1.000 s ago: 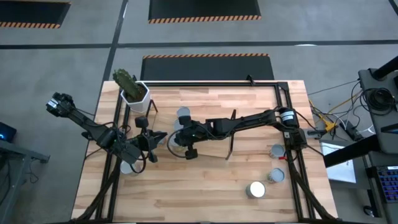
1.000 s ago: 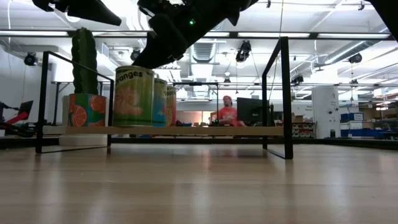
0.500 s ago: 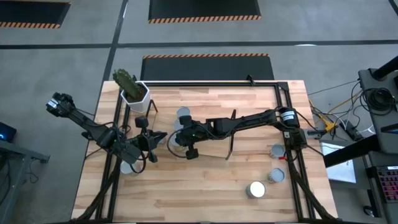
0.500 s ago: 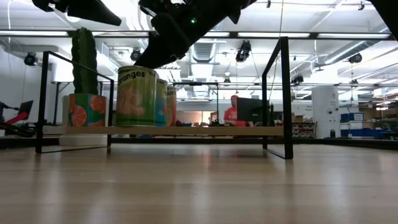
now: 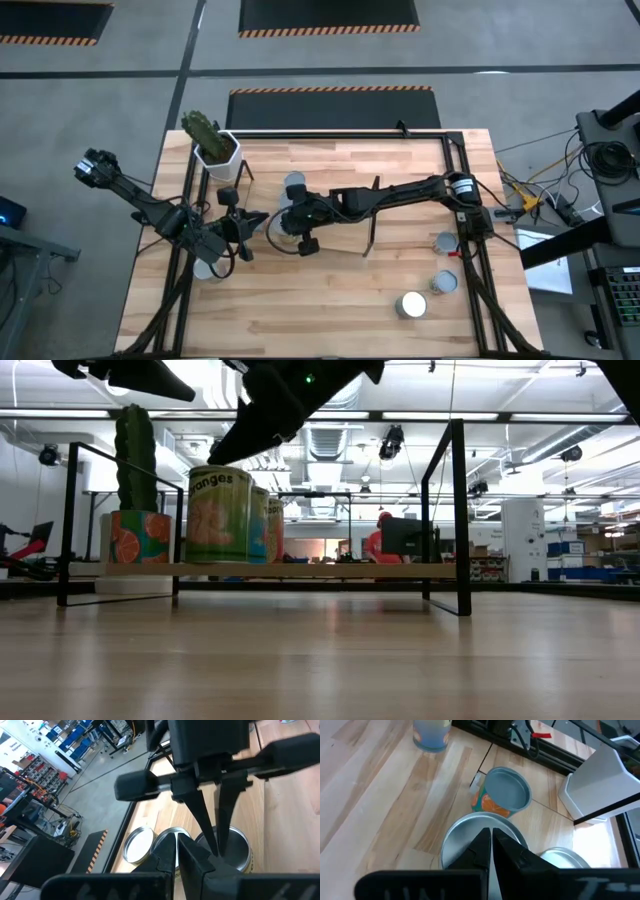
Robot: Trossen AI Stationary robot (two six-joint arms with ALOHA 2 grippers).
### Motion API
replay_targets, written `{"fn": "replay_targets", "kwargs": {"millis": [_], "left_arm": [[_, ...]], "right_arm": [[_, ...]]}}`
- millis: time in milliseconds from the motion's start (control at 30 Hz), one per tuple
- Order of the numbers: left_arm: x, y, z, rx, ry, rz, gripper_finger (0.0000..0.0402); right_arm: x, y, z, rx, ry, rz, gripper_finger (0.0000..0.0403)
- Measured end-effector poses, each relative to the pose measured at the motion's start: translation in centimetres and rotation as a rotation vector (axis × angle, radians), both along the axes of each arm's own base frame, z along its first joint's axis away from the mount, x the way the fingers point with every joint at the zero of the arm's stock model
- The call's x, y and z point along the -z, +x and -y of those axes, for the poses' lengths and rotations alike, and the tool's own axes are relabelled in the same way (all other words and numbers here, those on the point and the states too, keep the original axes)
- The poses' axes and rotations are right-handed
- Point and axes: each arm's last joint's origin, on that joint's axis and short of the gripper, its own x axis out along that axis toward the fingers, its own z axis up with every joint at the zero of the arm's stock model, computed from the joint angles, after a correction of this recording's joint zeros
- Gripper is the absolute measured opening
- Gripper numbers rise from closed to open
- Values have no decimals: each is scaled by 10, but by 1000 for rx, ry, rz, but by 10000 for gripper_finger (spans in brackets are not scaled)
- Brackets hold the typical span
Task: Pick and place cans onto a shelf
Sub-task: Put the canned cherries on the shelf
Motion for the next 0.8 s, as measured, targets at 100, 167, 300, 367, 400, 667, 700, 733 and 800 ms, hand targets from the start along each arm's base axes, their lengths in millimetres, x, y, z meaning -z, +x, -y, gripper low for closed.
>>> {"fn": "replay_targets", "kwargs": {"millis": [100,167,300,367,400,667,700,733,800], "left_arm": [[0,0,0,0,0,0,0],[0,0,0,0,0,0,0],[0,0,0,0,0,0,0],[0,0,0,0,0,0,0],[0,0,0,0,0,0,0],[-1,0,0,0,-4,7,0],[-1,1,0,2,-5,12,0],[-2,1,1,4,-6,20,0],[-4,3,2,13,-5,38,0]], "right_arm": [[-10,-2,2,-2,-25,-38,9],[-16,-4,4,24,-62,-73,9],[-29,-10,14,90,-120,-156,9],[-35,-14,17,111,-117,-199,9],[-39,-16,17,118,-111,-222,9],[-71,-56,-6,165,-24,-343,9],[-75,-62,-12,174,-4,-356,9],[-78,-69,-18,185,17,-373,9],[-83,-83,-33,204,56,-394,9]]}}
